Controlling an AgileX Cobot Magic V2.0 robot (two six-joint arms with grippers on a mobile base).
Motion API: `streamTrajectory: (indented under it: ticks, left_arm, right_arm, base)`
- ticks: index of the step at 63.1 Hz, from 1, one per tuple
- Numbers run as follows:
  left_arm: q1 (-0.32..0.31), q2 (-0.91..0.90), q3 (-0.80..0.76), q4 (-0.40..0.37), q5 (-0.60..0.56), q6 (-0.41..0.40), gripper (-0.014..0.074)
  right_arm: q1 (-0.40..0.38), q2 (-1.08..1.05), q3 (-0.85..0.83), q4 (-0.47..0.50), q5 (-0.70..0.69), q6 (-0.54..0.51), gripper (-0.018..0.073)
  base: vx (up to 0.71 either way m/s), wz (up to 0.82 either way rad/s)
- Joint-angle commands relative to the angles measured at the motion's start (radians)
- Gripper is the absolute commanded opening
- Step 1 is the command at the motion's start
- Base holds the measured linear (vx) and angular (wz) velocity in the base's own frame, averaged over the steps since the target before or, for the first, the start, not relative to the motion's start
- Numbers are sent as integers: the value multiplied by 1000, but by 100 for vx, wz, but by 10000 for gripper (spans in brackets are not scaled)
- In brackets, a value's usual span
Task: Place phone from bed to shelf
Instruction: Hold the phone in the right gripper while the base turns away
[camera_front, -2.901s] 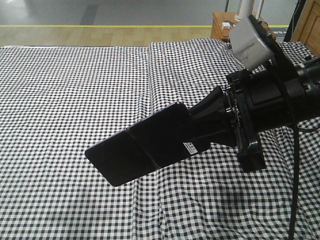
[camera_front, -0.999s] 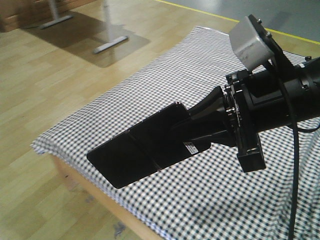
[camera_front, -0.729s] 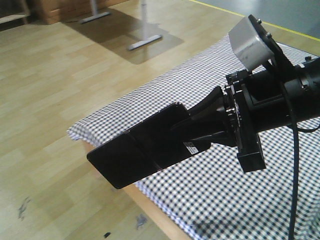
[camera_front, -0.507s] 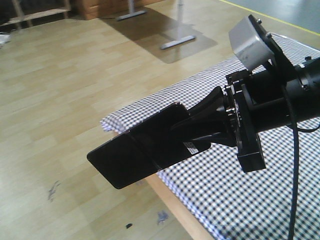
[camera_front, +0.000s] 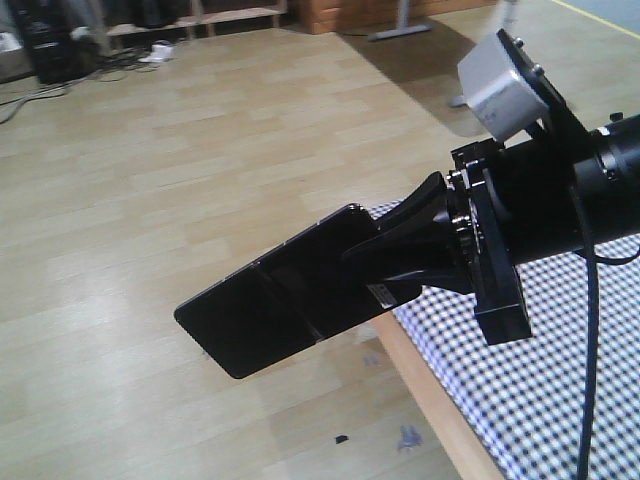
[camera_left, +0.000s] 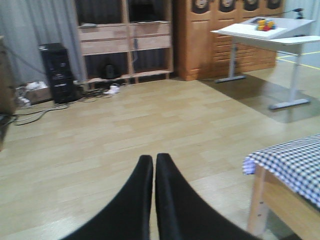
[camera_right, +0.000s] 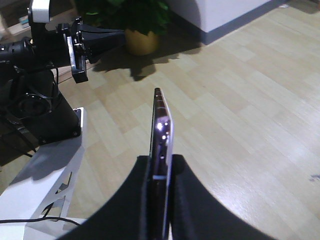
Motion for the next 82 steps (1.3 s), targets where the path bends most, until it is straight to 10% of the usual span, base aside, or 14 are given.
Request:
streamTrajectory:
  ticks: [1,82]
  left_arm:
    - [-4,-13,-21,-9,-72,-6,1]
    - [-4,-13,-21,-9,-72,-6,1]
  right_arm:
    - [0,-28,-24,94,55,-2,-3]
    - [-1,-28,-24,94,54,-2,-3]
  base:
    - [-3,55]
    - [4,29]
